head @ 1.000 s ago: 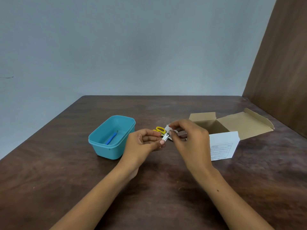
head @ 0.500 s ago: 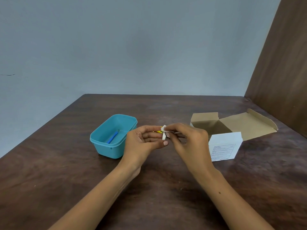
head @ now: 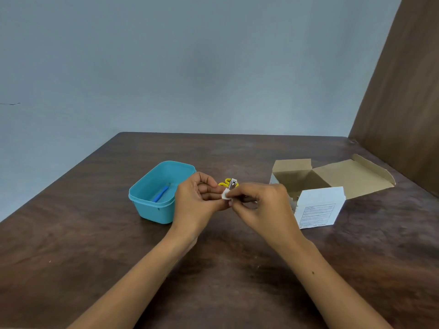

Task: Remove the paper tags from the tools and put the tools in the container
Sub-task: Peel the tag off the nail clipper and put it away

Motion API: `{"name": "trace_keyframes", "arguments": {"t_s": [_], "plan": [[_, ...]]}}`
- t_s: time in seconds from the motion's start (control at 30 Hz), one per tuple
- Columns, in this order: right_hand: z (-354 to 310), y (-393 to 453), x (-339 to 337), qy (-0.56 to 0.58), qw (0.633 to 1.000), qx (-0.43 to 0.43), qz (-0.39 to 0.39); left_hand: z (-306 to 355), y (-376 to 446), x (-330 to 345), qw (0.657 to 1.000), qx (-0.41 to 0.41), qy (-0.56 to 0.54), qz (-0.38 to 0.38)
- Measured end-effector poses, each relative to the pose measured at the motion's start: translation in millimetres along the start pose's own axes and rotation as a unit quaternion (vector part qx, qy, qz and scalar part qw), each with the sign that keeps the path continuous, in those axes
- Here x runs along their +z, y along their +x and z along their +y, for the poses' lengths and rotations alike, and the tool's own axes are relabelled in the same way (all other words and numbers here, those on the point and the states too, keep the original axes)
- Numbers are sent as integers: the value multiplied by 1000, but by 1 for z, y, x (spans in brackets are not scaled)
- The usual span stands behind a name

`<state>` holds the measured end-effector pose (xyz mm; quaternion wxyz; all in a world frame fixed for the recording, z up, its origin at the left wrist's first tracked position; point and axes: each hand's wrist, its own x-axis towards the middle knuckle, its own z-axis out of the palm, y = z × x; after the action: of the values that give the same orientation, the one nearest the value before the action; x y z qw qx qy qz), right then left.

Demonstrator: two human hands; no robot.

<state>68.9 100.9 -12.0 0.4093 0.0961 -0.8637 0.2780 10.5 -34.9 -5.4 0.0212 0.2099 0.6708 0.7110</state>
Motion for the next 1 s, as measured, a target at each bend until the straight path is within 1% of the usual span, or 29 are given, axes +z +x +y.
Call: {"name": "trace_keyframes", "arguments": {"t_s": [0.07,0.2,0.27,0.37,0.5,0.7,0.77,0.87,1.0], "plan": [[0,0,-1,3,1000,-3,-6,0,0,0,1000,1,5,-1],[0,0,-3,-15,998,-11,60,1,-2,0,1000,4,-3,-6],[0,0,-2,-23,997,-8,80,2,-3,0,1000,2,-3,-5],[-1,-1,0,-20,996,-3,86,3,-3,0,1000,-2,-3,-5],[-3,-2,0,16,995,25,91,5,-4,0,999,-16,-30,-19],[-3,-1,0,14,997,33,74,7,-4,0,992,-69,-84,-63],[-1,0,-2,15,996,41,72,9,-3,0,986,-97,-115,-77],[2,1,-3,15,996,45,73,9,-1,1,968,-152,-182,-79],[2,2,-3,27,997,35,57,8,-1,0,956,-180,-223,-67]]}}
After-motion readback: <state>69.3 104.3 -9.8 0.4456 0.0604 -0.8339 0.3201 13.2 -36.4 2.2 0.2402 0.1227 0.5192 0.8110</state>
